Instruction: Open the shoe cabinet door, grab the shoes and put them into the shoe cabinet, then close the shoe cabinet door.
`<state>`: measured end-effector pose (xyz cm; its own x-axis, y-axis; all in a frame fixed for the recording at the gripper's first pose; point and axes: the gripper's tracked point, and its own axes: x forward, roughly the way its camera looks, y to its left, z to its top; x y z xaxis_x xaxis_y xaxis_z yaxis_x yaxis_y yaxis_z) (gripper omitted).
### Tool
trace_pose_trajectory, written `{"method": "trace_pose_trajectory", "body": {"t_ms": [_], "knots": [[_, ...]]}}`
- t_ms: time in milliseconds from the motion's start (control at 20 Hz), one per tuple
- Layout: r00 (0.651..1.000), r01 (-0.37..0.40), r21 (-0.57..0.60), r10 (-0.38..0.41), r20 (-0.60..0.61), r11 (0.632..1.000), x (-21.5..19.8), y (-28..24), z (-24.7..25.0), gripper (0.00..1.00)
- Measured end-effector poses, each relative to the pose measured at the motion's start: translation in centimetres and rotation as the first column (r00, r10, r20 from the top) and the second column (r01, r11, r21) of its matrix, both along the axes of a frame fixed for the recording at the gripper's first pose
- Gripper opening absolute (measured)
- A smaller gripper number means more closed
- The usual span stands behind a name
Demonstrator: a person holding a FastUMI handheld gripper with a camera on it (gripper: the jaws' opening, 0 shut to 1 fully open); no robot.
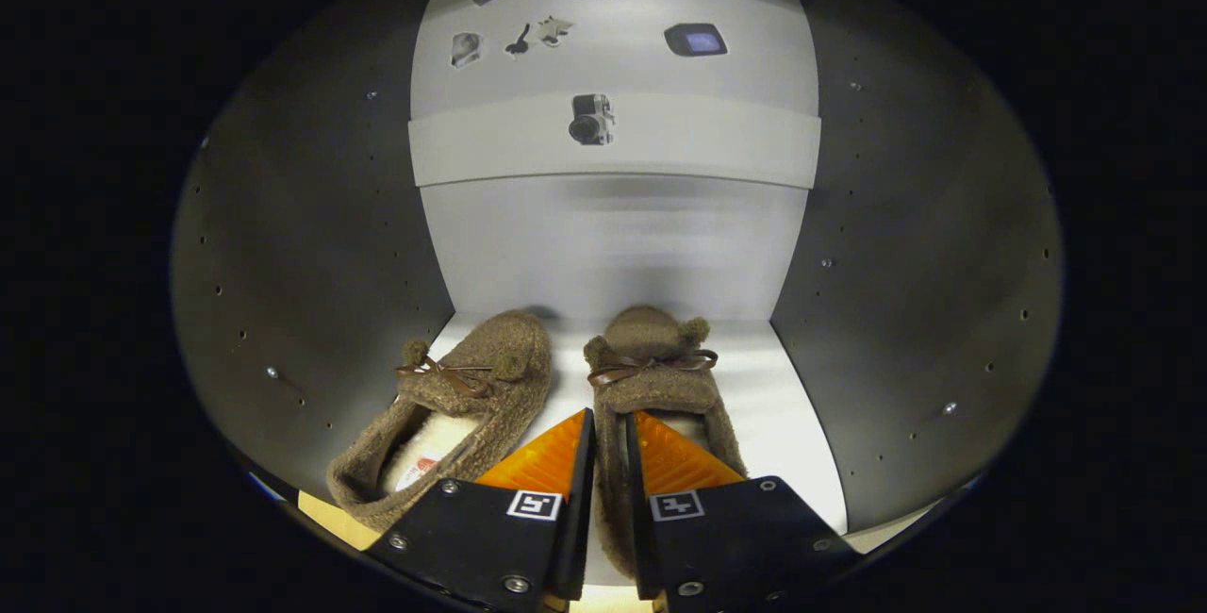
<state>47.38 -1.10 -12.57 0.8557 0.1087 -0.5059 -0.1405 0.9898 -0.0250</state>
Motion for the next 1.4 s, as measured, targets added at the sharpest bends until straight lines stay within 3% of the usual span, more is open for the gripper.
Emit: {"method": "trace_pose_trajectory", "body": {"t_ms": [400,1000,1400], "knots": [[0.991,0.009,0.013,-0.011,0.132,1.000,-4.2,0.4,5.2,0.21],[0.953,0.018,0.057,-0.034,0.302,0.998,-17.4,1.4,14.0,0.24],[0.930,0.079,0.033,-0.086,0.357,0.996,-24.4,-0.6,16.6,0.25]]}}
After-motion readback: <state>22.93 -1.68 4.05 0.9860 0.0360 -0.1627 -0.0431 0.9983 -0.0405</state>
